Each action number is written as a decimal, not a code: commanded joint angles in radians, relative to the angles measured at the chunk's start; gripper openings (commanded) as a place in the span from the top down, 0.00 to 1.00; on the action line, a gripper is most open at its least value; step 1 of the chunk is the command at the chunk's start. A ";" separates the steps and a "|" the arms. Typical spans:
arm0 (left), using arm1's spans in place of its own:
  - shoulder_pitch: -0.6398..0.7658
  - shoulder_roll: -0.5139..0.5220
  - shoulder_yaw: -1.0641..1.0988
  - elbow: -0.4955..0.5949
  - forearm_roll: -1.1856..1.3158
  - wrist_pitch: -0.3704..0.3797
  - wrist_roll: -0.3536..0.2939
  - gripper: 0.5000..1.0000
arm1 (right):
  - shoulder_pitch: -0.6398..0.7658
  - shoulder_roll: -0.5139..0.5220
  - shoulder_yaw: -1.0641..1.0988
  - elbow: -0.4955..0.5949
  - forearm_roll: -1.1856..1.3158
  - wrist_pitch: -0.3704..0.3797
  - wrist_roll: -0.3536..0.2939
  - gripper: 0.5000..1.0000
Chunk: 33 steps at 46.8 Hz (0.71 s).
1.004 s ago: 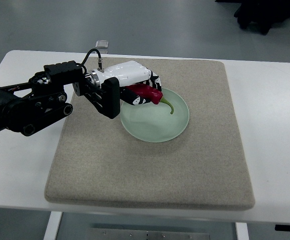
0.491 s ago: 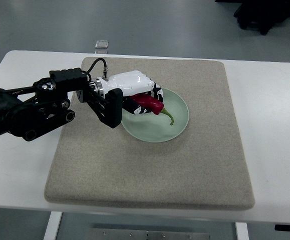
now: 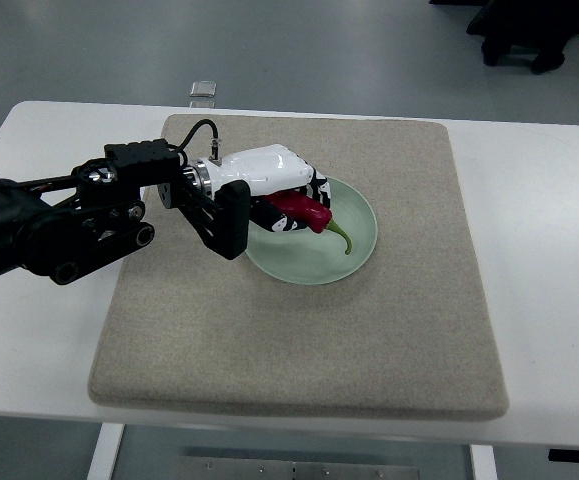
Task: Place red pepper on plate with left hand
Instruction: 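Lower the pepper onto the plate and open the left hand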
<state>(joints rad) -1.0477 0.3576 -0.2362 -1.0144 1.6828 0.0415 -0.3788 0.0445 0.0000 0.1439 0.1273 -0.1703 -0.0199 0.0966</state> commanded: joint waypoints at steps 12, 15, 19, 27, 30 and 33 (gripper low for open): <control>0.014 -0.019 -0.002 0.010 -0.002 0.008 0.000 1.00 | 0.000 0.000 -0.001 0.000 0.000 0.000 0.000 0.14; 0.014 -0.019 -0.002 0.010 -0.011 0.009 0.000 0.95 | 0.000 0.000 0.000 0.000 0.000 0.000 -0.001 0.14; 0.014 -0.020 -0.002 0.010 -0.015 0.011 0.000 0.67 | 0.000 0.000 0.000 0.000 0.000 0.000 0.000 0.14; 0.014 -0.020 -0.003 0.010 -0.018 0.014 0.000 0.51 | 0.000 0.000 0.000 0.000 0.000 0.000 -0.001 0.14; 0.014 -0.020 -0.003 0.008 -0.018 0.014 0.000 0.45 | 0.000 0.000 -0.001 0.000 0.000 0.000 0.000 0.14; 0.014 -0.020 -0.003 0.008 -0.018 0.014 0.000 0.45 | 0.000 0.000 0.000 0.000 0.000 0.000 0.000 0.14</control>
<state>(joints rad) -1.0339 0.3374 -0.2392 -1.0057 1.6645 0.0551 -0.3788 0.0445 0.0000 0.1437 0.1273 -0.1703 -0.0199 0.0966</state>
